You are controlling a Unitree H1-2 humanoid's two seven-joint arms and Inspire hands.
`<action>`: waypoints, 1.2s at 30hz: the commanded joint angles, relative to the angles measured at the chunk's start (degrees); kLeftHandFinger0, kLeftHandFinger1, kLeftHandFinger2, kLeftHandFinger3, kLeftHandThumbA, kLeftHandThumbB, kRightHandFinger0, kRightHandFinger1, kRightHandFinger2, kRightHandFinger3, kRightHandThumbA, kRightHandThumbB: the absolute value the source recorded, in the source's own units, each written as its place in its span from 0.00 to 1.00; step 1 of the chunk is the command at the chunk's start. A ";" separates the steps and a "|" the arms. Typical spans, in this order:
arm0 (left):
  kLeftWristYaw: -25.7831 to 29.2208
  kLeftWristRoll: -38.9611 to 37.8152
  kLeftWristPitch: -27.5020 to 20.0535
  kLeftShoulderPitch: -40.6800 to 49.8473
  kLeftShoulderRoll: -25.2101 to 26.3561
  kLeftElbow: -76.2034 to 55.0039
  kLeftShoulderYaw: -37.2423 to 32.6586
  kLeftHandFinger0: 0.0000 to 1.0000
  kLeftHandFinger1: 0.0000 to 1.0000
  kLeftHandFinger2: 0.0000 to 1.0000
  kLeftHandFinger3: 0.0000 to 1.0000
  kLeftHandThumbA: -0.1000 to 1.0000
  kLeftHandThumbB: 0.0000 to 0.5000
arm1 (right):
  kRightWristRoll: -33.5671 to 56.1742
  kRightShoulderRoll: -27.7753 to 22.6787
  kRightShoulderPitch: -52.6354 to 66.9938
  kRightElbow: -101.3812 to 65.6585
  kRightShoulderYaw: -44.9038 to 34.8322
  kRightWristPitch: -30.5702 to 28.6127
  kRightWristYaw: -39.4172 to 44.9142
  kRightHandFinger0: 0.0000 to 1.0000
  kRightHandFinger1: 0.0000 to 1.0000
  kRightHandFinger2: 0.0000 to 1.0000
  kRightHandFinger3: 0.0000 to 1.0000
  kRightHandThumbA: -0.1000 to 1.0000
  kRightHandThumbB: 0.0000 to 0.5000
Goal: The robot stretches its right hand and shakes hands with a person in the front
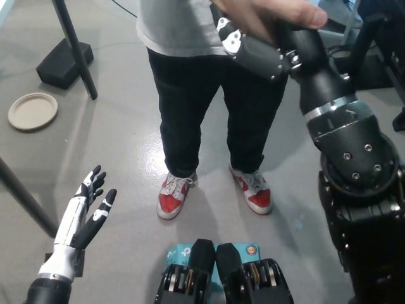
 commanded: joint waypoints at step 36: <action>-0.17 -0.77 -1.77 -2.67 1.08 -1.90 0.75 1.00 1.00 1.00 1.00 0.81 0.23 | -4.77 -1.31 -8.19 -22.06 -2.83 1.93 2.64 1.00 1.00 1.00 1.00 0.38 0.63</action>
